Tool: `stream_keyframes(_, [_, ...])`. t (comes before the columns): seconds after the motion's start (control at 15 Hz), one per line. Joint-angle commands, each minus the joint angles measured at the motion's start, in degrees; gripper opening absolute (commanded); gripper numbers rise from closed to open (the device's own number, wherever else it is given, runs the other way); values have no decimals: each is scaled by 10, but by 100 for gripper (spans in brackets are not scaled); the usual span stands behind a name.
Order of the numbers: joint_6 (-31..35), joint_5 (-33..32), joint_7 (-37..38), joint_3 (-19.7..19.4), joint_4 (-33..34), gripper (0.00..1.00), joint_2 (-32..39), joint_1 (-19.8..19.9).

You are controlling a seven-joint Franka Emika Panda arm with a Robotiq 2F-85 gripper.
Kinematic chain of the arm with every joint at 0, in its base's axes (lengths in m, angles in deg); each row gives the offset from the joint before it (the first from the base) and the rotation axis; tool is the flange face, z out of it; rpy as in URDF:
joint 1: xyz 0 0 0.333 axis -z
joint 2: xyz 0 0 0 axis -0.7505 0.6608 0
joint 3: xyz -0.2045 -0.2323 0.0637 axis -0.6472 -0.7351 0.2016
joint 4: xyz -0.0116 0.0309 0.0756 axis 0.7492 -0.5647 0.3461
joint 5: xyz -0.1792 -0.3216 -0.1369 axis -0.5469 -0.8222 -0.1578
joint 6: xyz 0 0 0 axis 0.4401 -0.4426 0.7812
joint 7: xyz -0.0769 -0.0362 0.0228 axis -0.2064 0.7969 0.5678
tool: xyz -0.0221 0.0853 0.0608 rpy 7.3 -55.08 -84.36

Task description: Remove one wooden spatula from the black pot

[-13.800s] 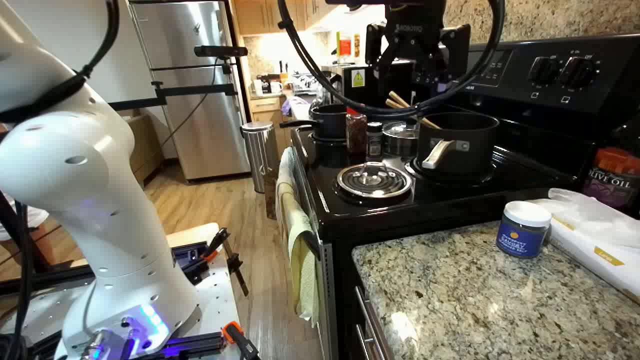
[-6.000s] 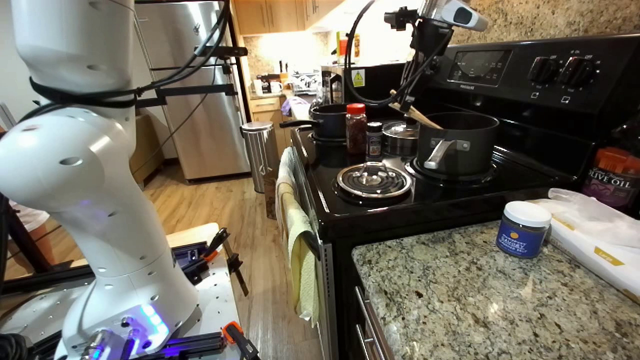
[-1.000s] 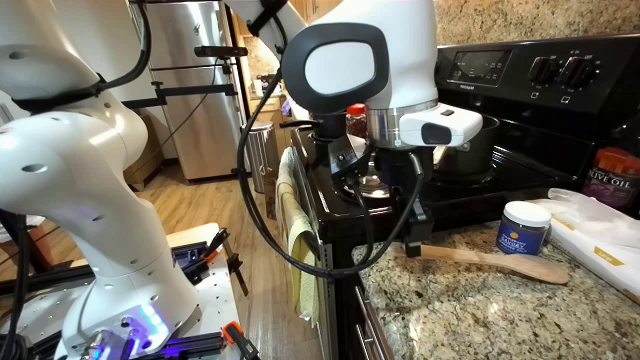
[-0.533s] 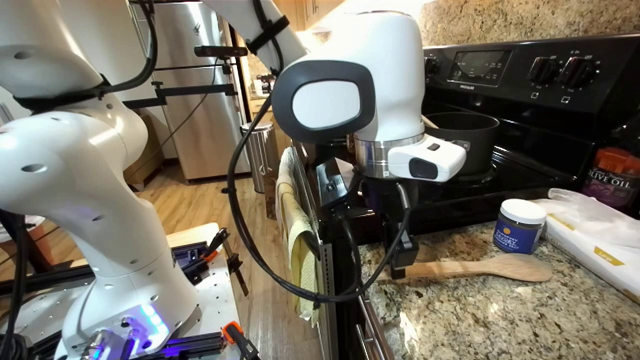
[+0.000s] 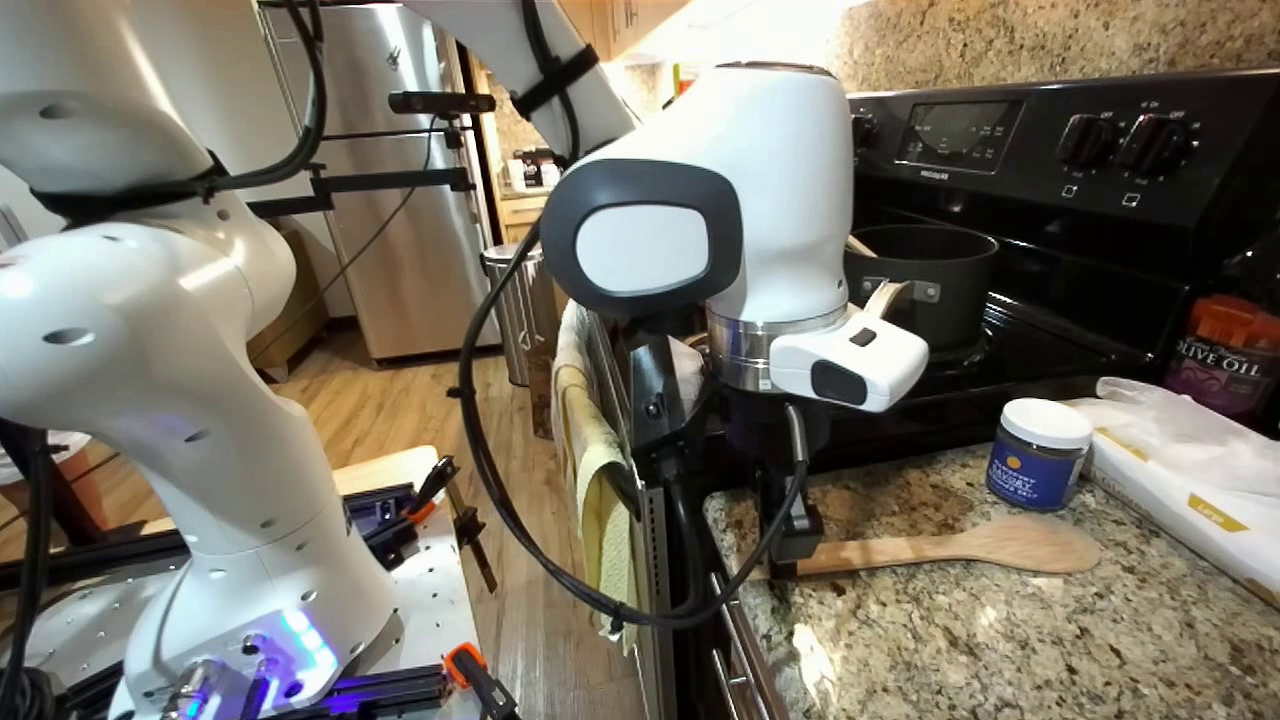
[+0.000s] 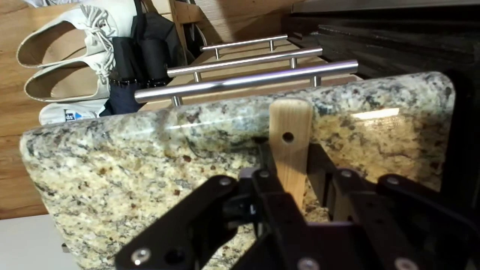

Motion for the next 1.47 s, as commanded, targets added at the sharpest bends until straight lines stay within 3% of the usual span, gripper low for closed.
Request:
stream_keyframes(0.0, [4,30,-35,2,2,59,9,5])
stream_keyframes(0.33, [-28,5,-26,3,6,92,-18,9])
stream_keyframes(0.47, [-56,-2,-27,2,12,100,-35,10])
stream_keyframes(1.07, [-285,1,-3,6,109,100,-143,15])
stream_keyframes(1.4, [-342,8,17,47,109,100,-220,-10])
